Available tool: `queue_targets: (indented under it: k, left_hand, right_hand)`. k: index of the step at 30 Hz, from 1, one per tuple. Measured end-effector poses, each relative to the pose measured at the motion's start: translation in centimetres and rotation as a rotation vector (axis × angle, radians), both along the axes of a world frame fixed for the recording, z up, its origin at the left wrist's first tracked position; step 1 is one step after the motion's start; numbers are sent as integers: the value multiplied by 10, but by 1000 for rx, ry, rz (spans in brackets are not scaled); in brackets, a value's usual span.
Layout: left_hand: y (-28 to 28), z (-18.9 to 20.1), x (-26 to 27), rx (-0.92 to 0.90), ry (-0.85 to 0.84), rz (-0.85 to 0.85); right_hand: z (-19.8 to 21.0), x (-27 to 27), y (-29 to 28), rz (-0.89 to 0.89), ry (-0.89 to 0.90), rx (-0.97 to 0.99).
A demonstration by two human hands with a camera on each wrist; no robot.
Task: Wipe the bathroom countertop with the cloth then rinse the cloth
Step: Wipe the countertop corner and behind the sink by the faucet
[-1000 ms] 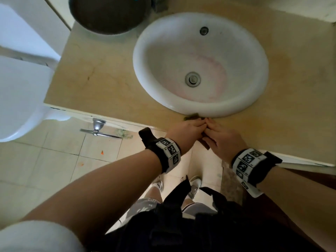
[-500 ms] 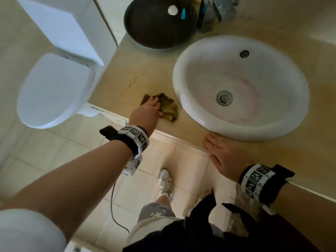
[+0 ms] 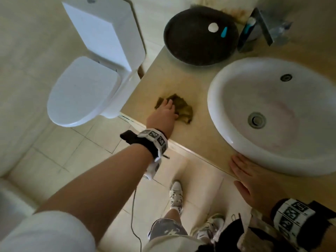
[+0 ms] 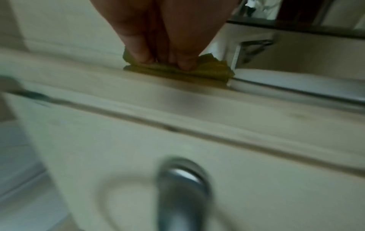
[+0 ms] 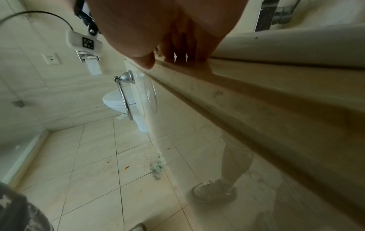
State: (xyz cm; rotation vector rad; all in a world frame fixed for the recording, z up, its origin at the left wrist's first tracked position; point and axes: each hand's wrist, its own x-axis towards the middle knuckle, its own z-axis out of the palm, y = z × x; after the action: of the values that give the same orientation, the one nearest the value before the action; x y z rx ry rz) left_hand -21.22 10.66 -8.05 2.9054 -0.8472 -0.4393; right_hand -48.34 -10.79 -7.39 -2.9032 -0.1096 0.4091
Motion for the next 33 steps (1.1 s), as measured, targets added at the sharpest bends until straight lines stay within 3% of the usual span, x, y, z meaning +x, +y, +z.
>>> queue_targets:
  k: [3,7,13,16,19,22,26,31,33]
  left_hand:
    - [43,3,57,185,-73,93]
    - [30,7,60,256,-49,77]
    - [-61,1,-29,-59,12,-227]
    - [-59,-7,-77,-134,67,-429]
    - [-38,-18,-95,-146,11,-593]
    - [-45,-15,-115,-257,-75,-696]
    - [-75,-12,-147,-334,154,-656]
    - [-107,-4,-184,-312,113,-812]
    - [-132,-1,-203,-253,199,-865]
  right_hand:
    - [-2,1,2,-7,-3,13]
    - [-5,0,7,-35,-40,16]
    - [-3,2,9,-24,-95,12]
    - [0,6,9,-39,-29,5]
    - [8,9,13,-121,-34,66]
    - [15,16,21,-212,-143,114]
    - [8,8,20,-185,-243,108]
    - [6,-43,-8,-253,-285,12]
    - [5,-65,-25,-344,-289,-21]
